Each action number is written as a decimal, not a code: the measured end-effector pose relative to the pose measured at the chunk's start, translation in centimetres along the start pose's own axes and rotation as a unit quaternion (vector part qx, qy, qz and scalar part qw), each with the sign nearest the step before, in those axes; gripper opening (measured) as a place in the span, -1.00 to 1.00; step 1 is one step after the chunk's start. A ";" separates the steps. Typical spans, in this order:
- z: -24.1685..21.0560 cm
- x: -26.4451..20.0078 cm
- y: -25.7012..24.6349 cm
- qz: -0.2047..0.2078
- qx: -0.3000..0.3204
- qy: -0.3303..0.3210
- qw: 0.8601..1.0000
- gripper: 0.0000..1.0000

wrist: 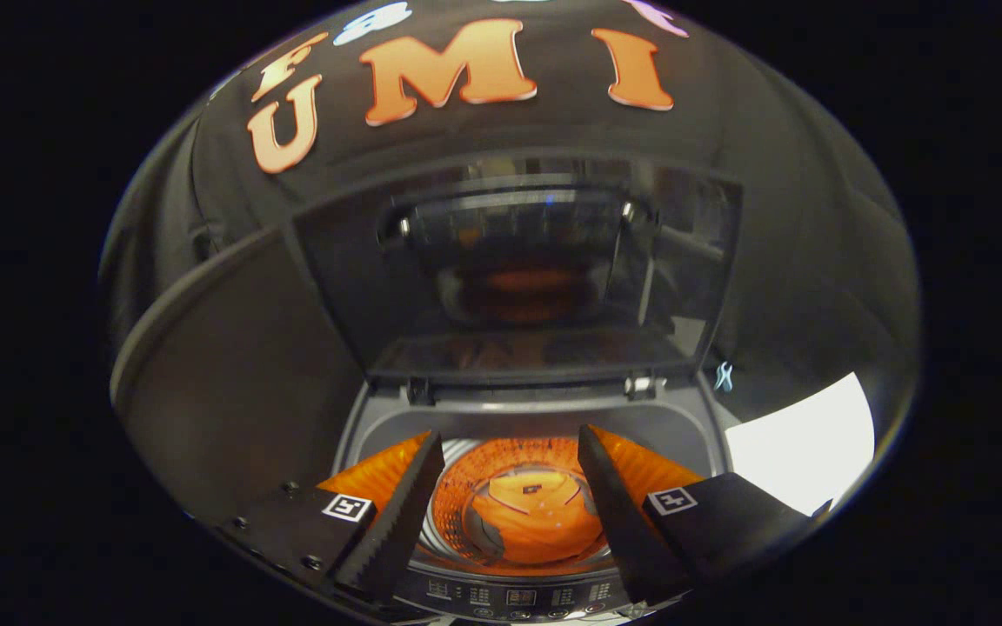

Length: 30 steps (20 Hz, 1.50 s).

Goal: Put the clothes into the washing machine and then close the washing machine lid.

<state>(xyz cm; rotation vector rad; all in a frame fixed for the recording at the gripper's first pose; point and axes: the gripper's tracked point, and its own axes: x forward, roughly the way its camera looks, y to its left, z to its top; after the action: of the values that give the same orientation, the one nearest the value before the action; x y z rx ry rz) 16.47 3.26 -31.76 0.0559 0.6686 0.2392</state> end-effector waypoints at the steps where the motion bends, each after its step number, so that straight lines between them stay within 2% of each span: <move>1: 1.8 -1.1 0.1 0.000 0.002 -0.020 1.000 0.98; 8: 14.7 -8.5 2.4 0.011 -0.006 -0.139 0.990 0.98; 13: 20.7 -8.4 2.9 0.020 -0.008 -0.182 0.983 0.97; 20: 25.6 -3.2 2.0 0.002 -0.044 -0.186 0.982 0.97; 25: 25.2 3.7 0.5 -0.005 -0.032 -0.140 0.990 0.97; 30: 24.0 7.9 -0.4 -0.012 -0.008 -0.110 0.994 0.98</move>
<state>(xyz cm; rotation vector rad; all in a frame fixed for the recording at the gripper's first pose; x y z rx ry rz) 37.41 5.31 -17.80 0.0584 0.4474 0.2112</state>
